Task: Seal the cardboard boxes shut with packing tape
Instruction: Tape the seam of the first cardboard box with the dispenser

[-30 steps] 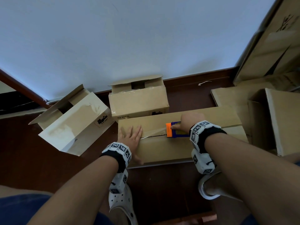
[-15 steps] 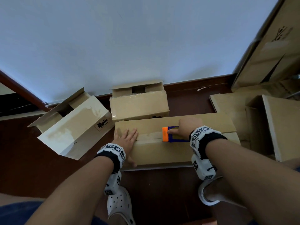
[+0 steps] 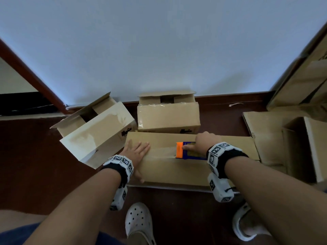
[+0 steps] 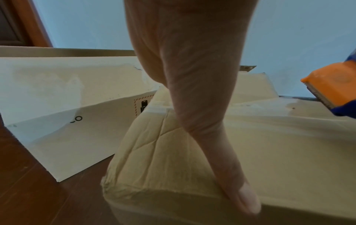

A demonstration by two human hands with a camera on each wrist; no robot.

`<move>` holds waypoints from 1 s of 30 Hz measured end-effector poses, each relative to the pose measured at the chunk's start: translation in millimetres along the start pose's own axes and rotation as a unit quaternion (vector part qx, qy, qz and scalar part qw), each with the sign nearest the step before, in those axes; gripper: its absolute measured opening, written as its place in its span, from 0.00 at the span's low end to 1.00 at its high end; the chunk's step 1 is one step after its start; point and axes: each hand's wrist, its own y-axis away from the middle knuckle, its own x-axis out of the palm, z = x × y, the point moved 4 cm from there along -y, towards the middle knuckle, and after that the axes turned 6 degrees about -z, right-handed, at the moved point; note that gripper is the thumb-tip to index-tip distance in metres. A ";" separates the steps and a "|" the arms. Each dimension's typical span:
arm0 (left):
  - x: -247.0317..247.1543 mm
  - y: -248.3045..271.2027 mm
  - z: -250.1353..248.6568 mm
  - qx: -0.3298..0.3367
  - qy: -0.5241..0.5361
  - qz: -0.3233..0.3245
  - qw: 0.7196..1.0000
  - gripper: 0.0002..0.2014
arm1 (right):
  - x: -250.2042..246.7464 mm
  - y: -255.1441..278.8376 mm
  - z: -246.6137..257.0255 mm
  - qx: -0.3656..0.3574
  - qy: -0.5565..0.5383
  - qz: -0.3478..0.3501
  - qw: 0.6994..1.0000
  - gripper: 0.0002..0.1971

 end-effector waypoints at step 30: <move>7.0 -5.5 4.4 -0.023 0.032 0.026 0.999 0.74 | 28.3 -17.5 -9.6 -0.010 -0.035 0.054 0.998 0.36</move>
